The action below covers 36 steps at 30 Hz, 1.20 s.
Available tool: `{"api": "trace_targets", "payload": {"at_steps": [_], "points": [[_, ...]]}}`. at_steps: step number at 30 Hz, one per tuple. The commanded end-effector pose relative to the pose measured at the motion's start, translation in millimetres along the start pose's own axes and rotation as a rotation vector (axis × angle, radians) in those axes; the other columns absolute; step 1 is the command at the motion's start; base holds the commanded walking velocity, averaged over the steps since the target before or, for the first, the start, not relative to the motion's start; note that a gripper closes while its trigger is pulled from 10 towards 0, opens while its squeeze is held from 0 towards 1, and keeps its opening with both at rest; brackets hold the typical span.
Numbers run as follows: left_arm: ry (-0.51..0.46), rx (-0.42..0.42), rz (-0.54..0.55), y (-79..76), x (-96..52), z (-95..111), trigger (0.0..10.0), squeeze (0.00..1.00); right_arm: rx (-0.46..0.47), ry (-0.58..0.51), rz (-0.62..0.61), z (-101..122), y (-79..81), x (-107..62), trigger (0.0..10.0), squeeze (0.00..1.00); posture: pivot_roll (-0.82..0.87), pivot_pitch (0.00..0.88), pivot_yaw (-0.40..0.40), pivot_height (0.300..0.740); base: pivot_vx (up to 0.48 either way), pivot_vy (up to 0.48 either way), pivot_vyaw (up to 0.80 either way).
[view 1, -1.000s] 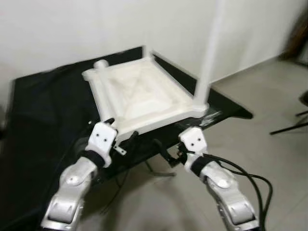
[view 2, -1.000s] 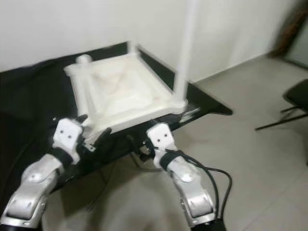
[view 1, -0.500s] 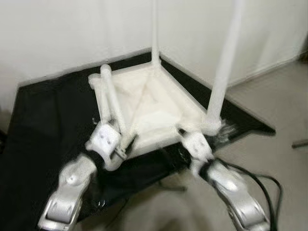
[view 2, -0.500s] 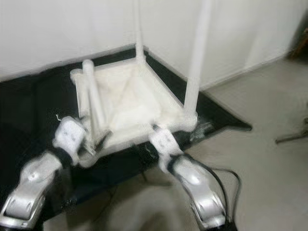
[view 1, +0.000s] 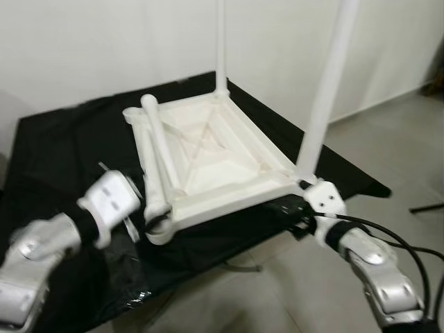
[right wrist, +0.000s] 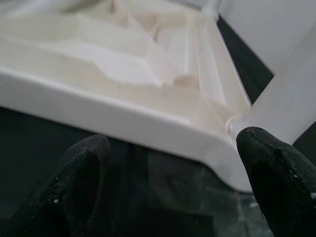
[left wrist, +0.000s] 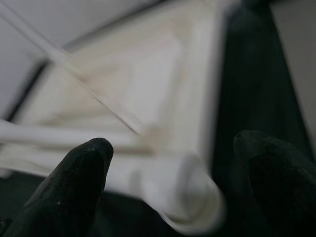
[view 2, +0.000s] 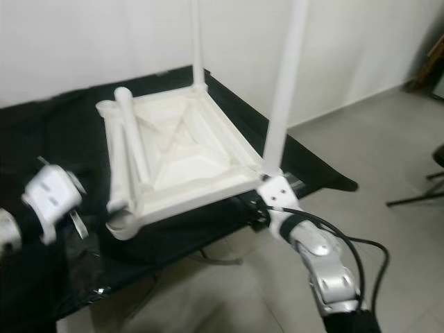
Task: Building children table
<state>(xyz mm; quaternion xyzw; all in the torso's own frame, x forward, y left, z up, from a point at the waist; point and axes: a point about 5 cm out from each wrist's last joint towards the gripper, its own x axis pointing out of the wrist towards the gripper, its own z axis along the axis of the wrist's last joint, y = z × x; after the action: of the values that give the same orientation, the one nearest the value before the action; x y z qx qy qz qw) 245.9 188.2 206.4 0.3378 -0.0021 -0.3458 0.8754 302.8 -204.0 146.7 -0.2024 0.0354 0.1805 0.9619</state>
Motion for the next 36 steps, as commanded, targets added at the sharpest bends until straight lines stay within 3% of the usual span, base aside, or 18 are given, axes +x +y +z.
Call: {"api": "trace_targets", "payload": {"at_steps": [1,6,10,11,20,24,36], "points": [[0.048,0.056,-0.014,-3.4,2.3,0.6,10.0,0.00,0.005,0.026,-0.019,-4.1,-1.9,-0.7,10.0,0.00,-0.05,0.111,0.034,0.740,0.000,0.000,0.00],[0.105,0.114,0.033,-1.9,4.6,-6.5,10.0,0.00,0.013,0.037,-0.033,-6.2,-3.3,-1.9,10.0,0.00,-0.04,0.113,0.038,0.740,0.000,0.000,0.00],[0.115,0.118,0.128,4.9,5.2,-8.7,10.0,0.00,0.015,0.035,-0.033,-6.0,-2.3,-0.8,10.0,0.00,-0.04,0.113,0.041,0.740,0.000,0.000,0.00],[0.143,0.139,0.196,8.7,4.5,-13.1,10.0,0.00,0.017,0.030,-0.029,-5.4,0.7,1.3,10.0,0.00,-0.04,0.114,0.043,0.740,0.000,0.000,0.00],[0.210,0.176,0.210,-1.4,4.7,-24.2,10.0,0.00,0.014,0.025,-0.029,-3.7,1.8,4.2,10.0,0.00,-0.04,0.109,0.041,0.740,0.000,0.000,0.00],[0.214,0.160,0.197,-7.9,8.8,-25.7,10.0,0.00,0.016,0.017,-0.034,-1.2,2.3,6.6,10.0,0.00,-0.04,0.107,0.041,0.740,0.000,0.000,0.00],[0.195,0.108,0.267,-7.5,19.7,-21.8,10.0,0.00,0.034,-0.015,-0.006,6.8,17.5,13.6,10.0,0.00,-0.04,0.108,0.041,0.740,0.000,0.000,0.00]]}}
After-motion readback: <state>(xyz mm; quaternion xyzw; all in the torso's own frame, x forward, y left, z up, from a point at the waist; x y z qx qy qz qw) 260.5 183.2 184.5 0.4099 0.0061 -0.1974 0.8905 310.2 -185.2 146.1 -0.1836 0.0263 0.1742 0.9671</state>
